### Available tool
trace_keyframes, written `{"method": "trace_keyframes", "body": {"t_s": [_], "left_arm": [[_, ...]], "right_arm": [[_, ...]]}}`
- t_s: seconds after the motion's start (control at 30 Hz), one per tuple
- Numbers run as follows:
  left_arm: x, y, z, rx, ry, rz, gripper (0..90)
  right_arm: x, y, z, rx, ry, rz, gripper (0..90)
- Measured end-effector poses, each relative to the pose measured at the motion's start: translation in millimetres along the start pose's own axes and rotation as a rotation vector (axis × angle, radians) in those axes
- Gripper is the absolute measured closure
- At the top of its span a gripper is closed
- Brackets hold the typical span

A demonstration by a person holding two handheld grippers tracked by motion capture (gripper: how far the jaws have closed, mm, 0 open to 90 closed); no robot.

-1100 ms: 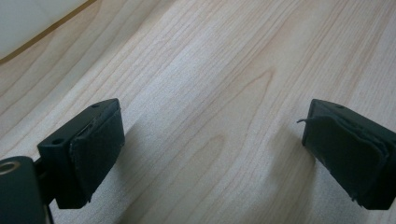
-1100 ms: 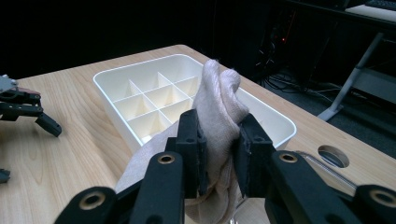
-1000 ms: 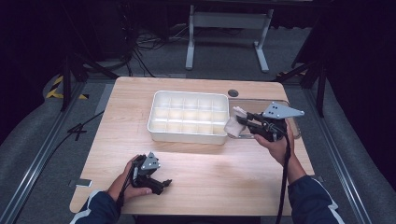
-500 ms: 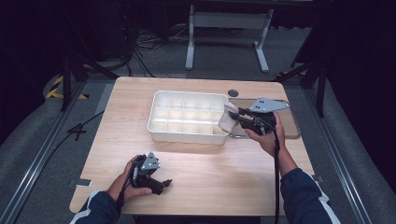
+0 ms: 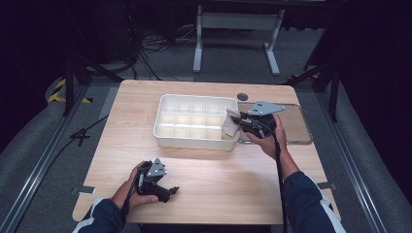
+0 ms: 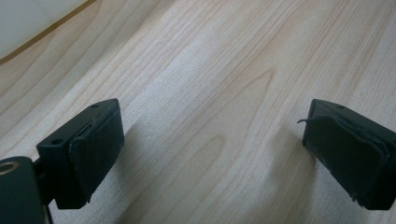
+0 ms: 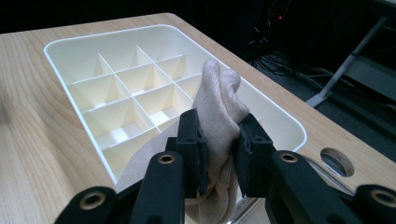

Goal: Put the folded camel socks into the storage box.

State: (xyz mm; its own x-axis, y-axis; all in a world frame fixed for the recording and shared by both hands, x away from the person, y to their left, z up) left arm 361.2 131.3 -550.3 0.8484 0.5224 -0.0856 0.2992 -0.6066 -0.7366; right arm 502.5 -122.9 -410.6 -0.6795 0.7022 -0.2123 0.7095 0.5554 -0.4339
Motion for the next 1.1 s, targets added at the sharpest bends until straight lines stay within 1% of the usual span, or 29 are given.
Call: {"method": "trace_keyframes", "body": {"t_s": [0.07,0.1,0.2,0.37,0.47,0.63,0.67,0.73,0.8,0.9,1.03,1.1], "left_arm": [[0.0,0.0,0.0,0.0,0.0,0.0,5.6],[0.0,0.0,-0.1,0.0,0.0,0.0,5.6],[0.0,0.0,0.0,0.0,0.0,0.0,5.6],[0.0,0.0,0.0,0.0,0.0,0.0,5.5],[0.0,0.1,-0.1,0.0,0.0,0.0,5.6],[0.0,0.2,-0.2,-0.001,0.001,0.001,5.5],[0.0,0.3,-0.3,-0.001,0.002,0.002,5.5],[-0.2,0.4,-0.4,-0.002,-0.001,0.001,5.4],[-0.1,0.3,-0.4,-0.002,-0.001,0.001,5.4],[-0.1,0.4,-0.3,-0.002,-0.001,0.001,5.4],[-0.2,0.4,-0.4,-0.003,-0.001,0.001,5.4],[-0.1,0.4,-0.4,-0.002,0.0,0.002,5.4]], "right_arm": [[-0.3,3.1,2.5,0.015,-0.009,0.008,74.1],[0.3,5.3,3.5,0.019,-0.006,0.001,74.0],[1.0,9.1,6.3,0.034,-0.01,0.005,74.0],[1.7,15.9,13.8,0.066,-0.032,0.014,74.0],[3.1,18.9,16.6,0.074,-0.039,0.014,73.9],[4.4,24.6,20.2,0.096,-0.071,0.045,73.9],[4.2,25.5,21.3,0.103,-0.071,0.05,73.9],[4.6,27.6,23.0,0.107,-0.068,0.045,73.9],[4.8,29.8,25.4,0.12,-0.08,0.052,73.9],[7.9,33.3,28.9,0.136,-0.092,0.051,73.8],[9.0,36.7,33.9,0.149,-0.081,0.045,73.8],[8.6,37.7,36.7,0.158,-0.088,0.049,73.8]]}}
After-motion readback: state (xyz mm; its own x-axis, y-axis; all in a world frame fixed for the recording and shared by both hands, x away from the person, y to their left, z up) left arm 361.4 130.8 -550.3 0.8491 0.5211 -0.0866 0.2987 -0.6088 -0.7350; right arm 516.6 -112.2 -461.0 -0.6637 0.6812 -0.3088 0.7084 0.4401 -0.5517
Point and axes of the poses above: each handheld gripper's, and its own axes: y roughly forward along the jaws, z roughly out of its underside, x roughly to its left, the point moved 9 cm from there along y, roughly forward along the jaws, and after that the axes turned 6 degrees about z, right-handed, at the moved point
